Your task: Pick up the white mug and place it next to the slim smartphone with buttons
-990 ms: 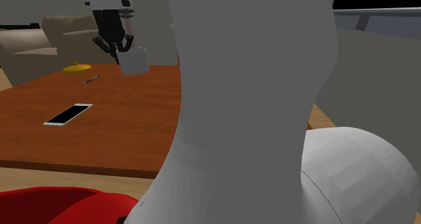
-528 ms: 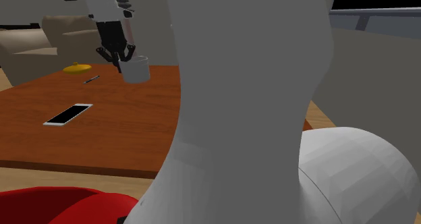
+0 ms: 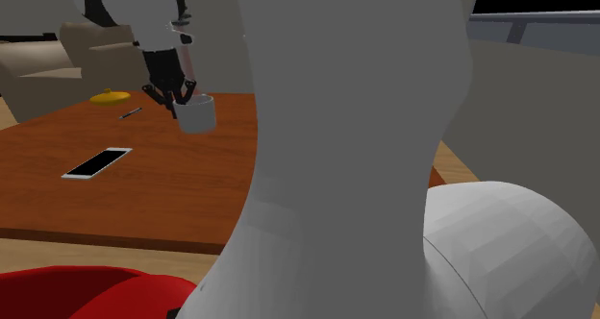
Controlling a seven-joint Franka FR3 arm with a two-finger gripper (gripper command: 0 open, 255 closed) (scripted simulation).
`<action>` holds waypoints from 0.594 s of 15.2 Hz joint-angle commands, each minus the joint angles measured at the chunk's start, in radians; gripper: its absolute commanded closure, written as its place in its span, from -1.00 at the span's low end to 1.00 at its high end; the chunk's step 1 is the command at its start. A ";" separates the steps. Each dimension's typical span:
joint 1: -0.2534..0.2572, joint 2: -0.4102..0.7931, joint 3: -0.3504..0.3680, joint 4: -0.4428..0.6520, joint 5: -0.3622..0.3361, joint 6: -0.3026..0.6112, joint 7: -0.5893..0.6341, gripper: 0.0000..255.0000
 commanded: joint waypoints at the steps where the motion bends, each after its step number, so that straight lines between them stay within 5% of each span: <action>1: 0.000 0.008 -0.001 -0.016 -0.003 0.024 0.003 1.00; 9: 0.000 0.039 -0.006 -0.076 -0.013 0.115 0.013 1.00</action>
